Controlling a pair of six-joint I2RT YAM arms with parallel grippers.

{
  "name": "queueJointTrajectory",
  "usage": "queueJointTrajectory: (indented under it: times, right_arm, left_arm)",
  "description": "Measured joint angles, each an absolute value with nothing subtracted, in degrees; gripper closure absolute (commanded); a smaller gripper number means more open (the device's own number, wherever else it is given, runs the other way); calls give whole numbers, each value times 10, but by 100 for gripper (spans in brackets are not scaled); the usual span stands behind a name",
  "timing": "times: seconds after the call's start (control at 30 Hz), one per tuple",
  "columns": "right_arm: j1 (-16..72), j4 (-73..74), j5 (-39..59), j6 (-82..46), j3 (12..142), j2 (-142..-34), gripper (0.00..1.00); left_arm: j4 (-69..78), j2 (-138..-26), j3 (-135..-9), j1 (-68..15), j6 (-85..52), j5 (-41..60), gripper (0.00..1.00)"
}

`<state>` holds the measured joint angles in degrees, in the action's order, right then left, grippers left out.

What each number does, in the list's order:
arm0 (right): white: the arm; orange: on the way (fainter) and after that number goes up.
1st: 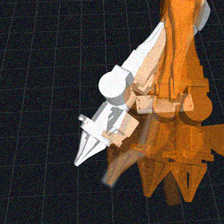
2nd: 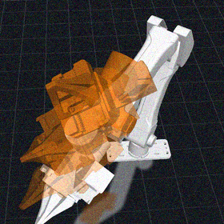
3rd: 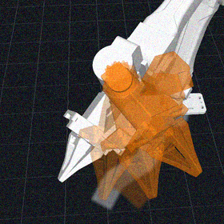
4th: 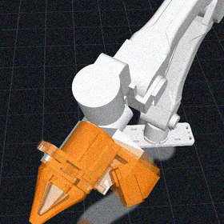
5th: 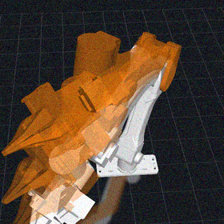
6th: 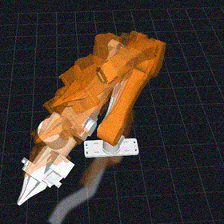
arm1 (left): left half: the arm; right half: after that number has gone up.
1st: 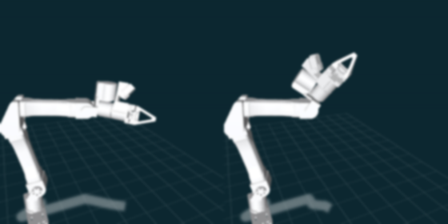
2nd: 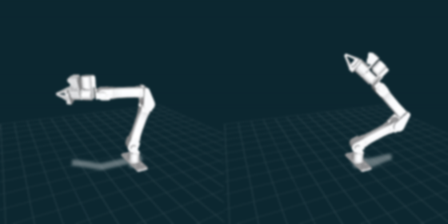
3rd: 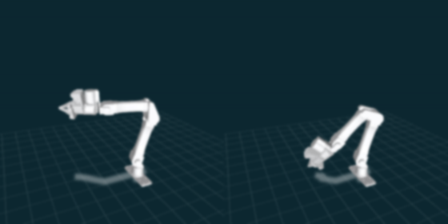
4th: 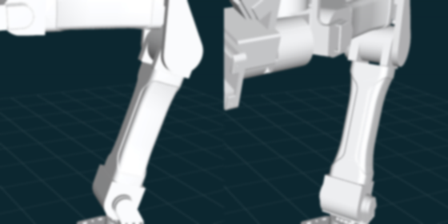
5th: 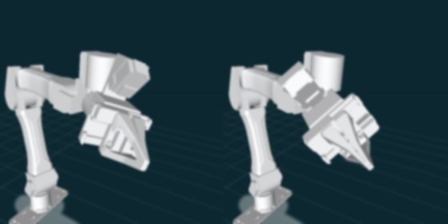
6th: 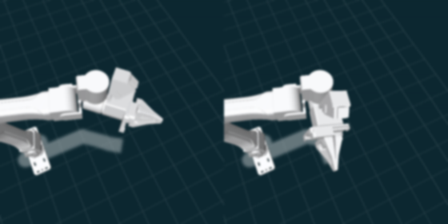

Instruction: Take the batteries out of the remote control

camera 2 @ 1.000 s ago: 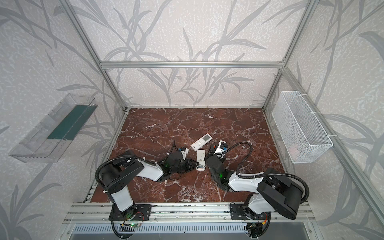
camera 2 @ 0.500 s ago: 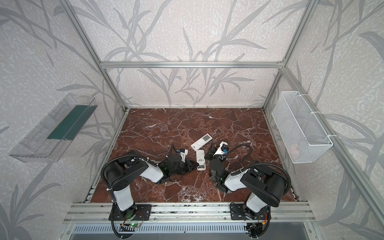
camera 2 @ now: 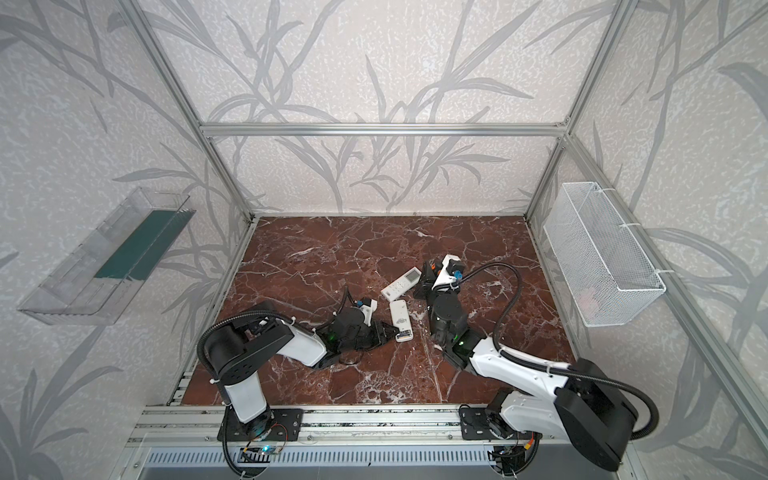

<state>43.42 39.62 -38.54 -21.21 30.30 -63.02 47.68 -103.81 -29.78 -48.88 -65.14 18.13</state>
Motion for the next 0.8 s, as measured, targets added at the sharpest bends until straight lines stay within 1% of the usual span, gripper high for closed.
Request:
queueJointTrajectory:
  times: [0.13,0.3,0.47,0.8]
  right_arm:
    - [389,230,-314,-226,328,-570,100]
    - [373,82,-258,-249,328,-525,100]
    - [364,42,-242,-282,286,-478,100]
    - [340,21,-222,-314,275,-494,100]
  left_arm:
    - [418,-1031,-327,-505,-629,182,67]
    - [353,-1031,-366,-523,-597,186,65]
    - [320,-1032,-386,-528,-569,194,64]
    - [319,-1068,-434,-528,-536,204,64]
